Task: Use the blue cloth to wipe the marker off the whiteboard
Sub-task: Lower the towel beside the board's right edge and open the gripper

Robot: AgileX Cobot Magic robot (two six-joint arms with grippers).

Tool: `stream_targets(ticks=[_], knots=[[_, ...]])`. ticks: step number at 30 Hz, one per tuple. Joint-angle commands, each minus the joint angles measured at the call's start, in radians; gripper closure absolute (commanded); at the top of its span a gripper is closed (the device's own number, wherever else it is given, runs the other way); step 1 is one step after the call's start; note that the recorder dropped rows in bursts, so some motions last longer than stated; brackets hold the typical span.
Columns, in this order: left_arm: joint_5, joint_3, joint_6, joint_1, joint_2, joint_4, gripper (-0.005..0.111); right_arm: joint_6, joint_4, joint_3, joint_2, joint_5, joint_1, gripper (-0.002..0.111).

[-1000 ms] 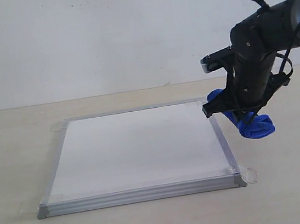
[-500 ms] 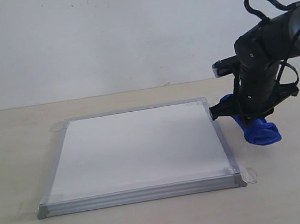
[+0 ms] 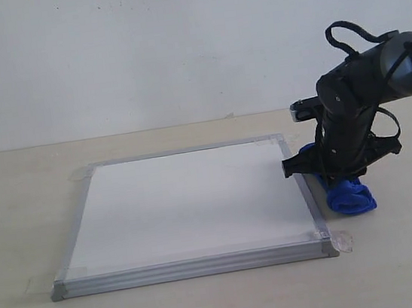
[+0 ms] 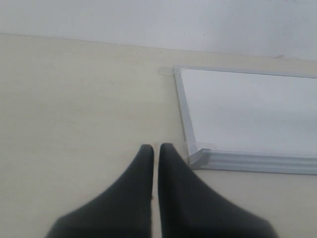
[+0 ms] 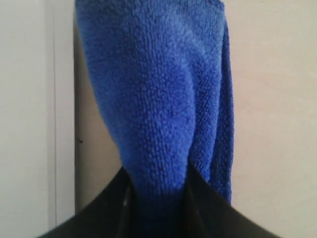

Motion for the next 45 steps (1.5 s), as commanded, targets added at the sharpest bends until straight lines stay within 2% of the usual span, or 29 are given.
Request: stream_targets(ticks=[1,5,8,12,13,15,34,35,37,39,41,45], knots=[[-0.002,-0.001,-0.008,-0.005,-0.002,-0.009,0.103,0.013,0.025,0.000,0.005,-0.005,0.004,0.109],[-0.002,-0.001,-0.008,-0.005,-0.002,-0.009,0.103,0.013,0.027,0.000,0.005,-0.005,0.007,0.104],[-0.002,-0.001,-0.008,-0.005,-0.002,-0.009,0.103,0.013,0.027,0.000,0.005,0.000,0.007,0.089],[-0.002,-0.001,-0.008,-0.005,-0.002,-0.009,0.103,-0.005,0.029,0.000,0.005,-0.006,0.007,0.060],[-0.002,-0.001,-0.008,-0.005,-0.002,-0.009,0.103,-0.015,0.029,0.000,0.005,-0.005,0.007,0.055],[-0.002,-0.001,-0.008,-0.005,-0.002,-0.009,0.103,-0.036,0.029,0.000,0.005,-0.005,0.007,0.053],[-0.002,-0.001,-0.008,-0.005,-0.002,-0.009,0.103,-0.099,-0.003,0.000,-0.090,-0.045,0.007,0.053],[-0.002,-0.001,-0.008,-0.005,-0.002,-0.009,0.103,-0.099,-0.003,0.000,-0.093,-0.051,0.007,0.055],[-0.002,-0.001,-0.008,-0.005,-0.002,-0.009,0.103,-0.099,-0.003,0.000,-0.093,-0.053,0.007,0.068],[-0.002,-0.001,-0.008,-0.005,-0.002,-0.009,0.103,-0.099,-0.003,0.000,-0.085,-0.045,0.007,0.085],[-0.002,-0.001,-0.008,-0.005,-0.002,-0.009,0.103,-0.100,-0.003,0.012,-0.073,-0.044,0.007,0.108],[-0.002,-0.001,-0.008,-0.005,-0.002,-0.009,0.103,-0.098,-0.006,0.029,-0.045,-0.066,0.007,0.108]])
